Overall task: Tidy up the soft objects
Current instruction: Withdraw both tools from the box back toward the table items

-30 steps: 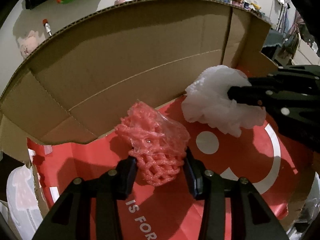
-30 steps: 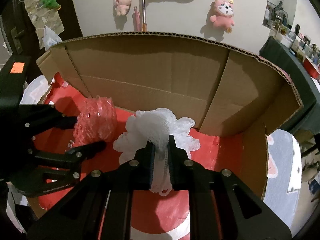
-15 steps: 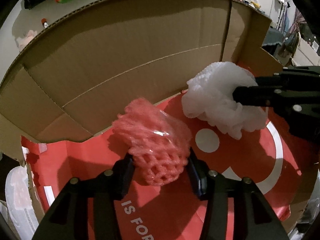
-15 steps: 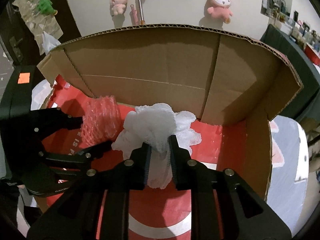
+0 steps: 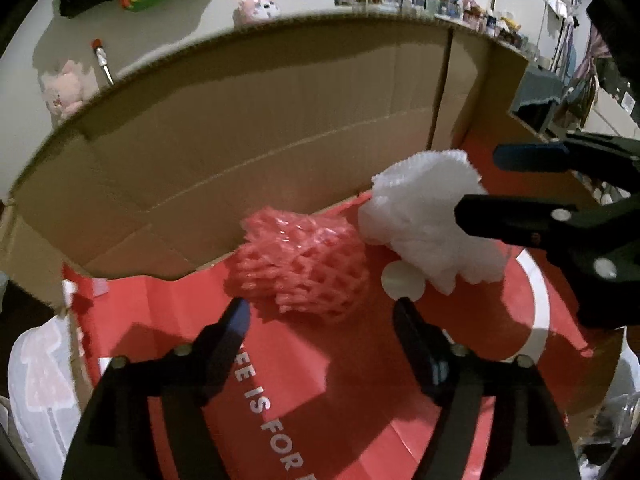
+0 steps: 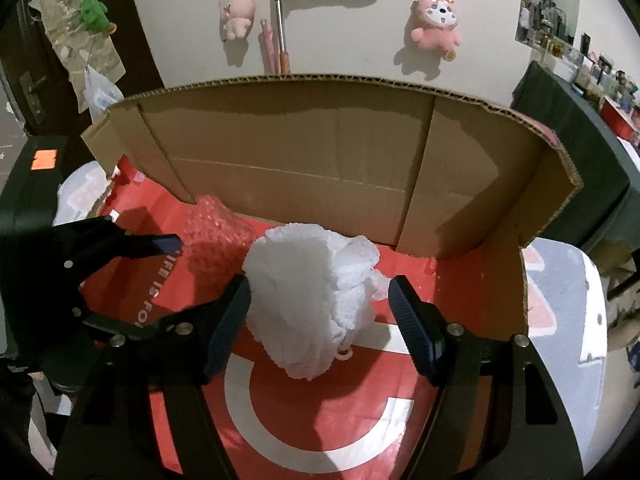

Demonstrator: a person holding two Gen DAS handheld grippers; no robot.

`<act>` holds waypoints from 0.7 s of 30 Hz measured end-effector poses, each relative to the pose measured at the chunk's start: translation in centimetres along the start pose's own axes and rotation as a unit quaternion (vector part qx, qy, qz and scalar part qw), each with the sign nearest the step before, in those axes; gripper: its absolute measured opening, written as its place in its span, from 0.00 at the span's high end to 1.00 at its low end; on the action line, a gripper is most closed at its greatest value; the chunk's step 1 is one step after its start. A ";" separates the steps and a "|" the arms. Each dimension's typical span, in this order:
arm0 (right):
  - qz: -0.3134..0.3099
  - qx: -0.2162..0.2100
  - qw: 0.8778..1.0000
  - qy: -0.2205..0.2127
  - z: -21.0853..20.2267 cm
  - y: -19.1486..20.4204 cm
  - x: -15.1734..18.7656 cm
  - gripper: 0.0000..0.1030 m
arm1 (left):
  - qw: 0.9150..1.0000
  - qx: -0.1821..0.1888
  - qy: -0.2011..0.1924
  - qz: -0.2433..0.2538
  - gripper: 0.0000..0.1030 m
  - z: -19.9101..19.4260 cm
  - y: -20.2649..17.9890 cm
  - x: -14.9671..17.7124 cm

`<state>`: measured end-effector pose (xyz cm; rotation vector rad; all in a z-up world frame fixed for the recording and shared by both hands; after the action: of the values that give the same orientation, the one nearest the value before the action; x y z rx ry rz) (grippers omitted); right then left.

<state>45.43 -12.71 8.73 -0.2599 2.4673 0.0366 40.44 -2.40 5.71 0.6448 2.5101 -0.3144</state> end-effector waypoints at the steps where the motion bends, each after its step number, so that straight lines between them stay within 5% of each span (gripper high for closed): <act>1: 0.000 0.000 1.000 -0.001 -0.2 0.0 0.0 0.32 | 1.000 0.001 -0.004 -0.002 0.24 -0.4 -0.1 0.0; 14: 0.014 -0.003 0.997 -0.072 -9.9 -0.3 1.4 0.21 | 0.992 0.016 -0.120 -0.028 0.01 -10.8 -3.8 2.7; 21: 0.032 0.008 0.990 -0.137 -17.7 -0.9 4.5 0.21 | 0.980 0.007 -0.196 -0.024 0.00 -17.6 -6.1 5.2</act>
<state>31.39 -15.95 19.95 -0.1563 2.2001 0.0746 25.87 0.31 18.16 0.4753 2.1493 -0.4319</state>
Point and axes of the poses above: each gripper's, at about its wrist camera, not at the fingertips, and z roughly the way its jaws point, y to its left, x to its underside, the point moved 4 cm from there along z, roughly the way its jaws point, and after that the axes turned 10 degrees about x, right-handed, at the moved point
